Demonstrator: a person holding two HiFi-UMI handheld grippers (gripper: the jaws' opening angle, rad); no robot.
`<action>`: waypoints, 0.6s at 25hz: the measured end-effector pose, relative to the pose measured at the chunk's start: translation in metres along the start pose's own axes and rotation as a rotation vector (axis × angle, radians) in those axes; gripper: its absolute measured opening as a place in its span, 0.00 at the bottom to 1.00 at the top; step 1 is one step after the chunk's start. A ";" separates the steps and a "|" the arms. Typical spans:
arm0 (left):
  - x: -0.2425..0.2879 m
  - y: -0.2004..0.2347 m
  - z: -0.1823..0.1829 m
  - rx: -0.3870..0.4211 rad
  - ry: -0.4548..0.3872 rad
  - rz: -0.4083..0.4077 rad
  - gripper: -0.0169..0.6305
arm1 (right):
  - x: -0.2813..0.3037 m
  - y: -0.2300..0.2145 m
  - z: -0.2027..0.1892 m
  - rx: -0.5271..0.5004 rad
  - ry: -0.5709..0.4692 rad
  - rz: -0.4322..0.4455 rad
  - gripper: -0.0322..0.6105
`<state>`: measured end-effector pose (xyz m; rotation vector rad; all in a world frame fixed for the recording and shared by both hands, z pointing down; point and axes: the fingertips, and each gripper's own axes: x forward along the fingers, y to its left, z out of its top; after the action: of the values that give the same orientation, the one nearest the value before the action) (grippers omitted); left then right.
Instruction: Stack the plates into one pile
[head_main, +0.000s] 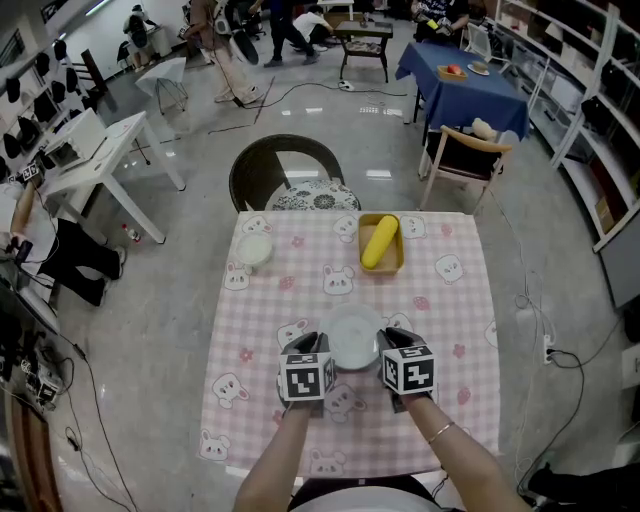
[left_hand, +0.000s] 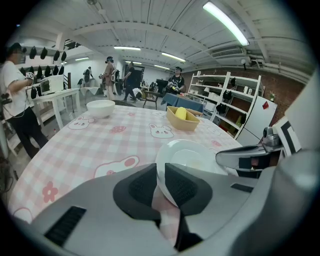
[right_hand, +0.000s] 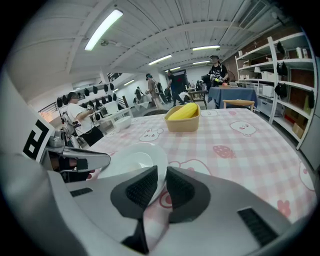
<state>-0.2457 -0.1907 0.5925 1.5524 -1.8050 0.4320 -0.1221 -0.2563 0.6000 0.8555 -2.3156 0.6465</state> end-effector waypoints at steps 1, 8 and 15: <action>0.000 0.001 0.001 -0.002 -0.003 -0.001 0.12 | 0.000 0.000 0.001 0.003 -0.004 0.003 0.15; -0.009 0.005 0.006 -0.028 -0.064 0.017 0.12 | -0.008 -0.002 0.008 0.018 -0.081 0.006 0.14; -0.035 -0.004 0.027 0.000 -0.175 -0.002 0.11 | -0.031 0.003 0.028 0.010 -0.155 0.028 0.13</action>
<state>-0.2487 -0.1845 0.5488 1.6358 -1.9345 0.3027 -0.1146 -0.2576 0.5589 0.9075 -2.4682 0.6237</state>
